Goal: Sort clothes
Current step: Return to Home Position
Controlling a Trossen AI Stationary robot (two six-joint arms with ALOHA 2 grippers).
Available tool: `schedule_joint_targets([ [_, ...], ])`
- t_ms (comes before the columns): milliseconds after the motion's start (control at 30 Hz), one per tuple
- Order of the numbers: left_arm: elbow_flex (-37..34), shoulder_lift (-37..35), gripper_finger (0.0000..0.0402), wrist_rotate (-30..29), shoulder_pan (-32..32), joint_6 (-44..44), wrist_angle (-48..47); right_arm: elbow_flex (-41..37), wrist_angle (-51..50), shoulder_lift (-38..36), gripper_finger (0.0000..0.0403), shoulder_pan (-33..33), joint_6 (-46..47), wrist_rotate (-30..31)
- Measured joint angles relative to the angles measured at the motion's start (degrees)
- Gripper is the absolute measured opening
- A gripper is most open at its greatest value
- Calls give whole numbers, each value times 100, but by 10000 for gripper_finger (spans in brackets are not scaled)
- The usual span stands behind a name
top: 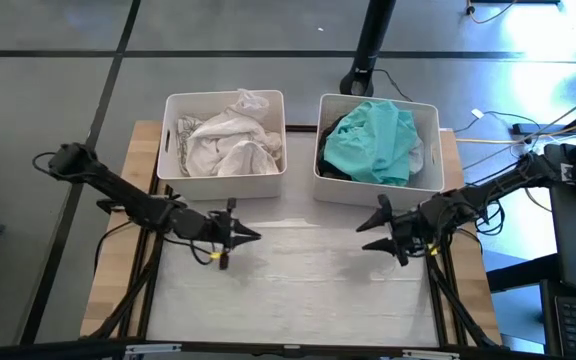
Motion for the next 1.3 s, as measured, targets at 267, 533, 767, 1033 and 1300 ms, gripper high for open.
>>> schedule_joint_targets([
  [267, -755, -954, 1, -128, -88, -53, 355, -697, 34, -936, 228, -13, 474, 766],
  [533, -1265, -1573, 3, -362, -172, -189, 449, -1261, 1, -1757, 150, -13, 765, 962],
  [767, -1405, -1776, 3, -397, -172, -240, 418, -1825, 209, -2152, 87, -17, 790, 226],
  [1033, -1405, -1797, 3, -400, -168, -155, 420, -2344, 668, -2458, 27, -17, 440, 148],
  [1300, -1405, -1797, 4, -674, -167, -2, 427, -2346, 532, -2869, 9, -17, -21, 530],
])
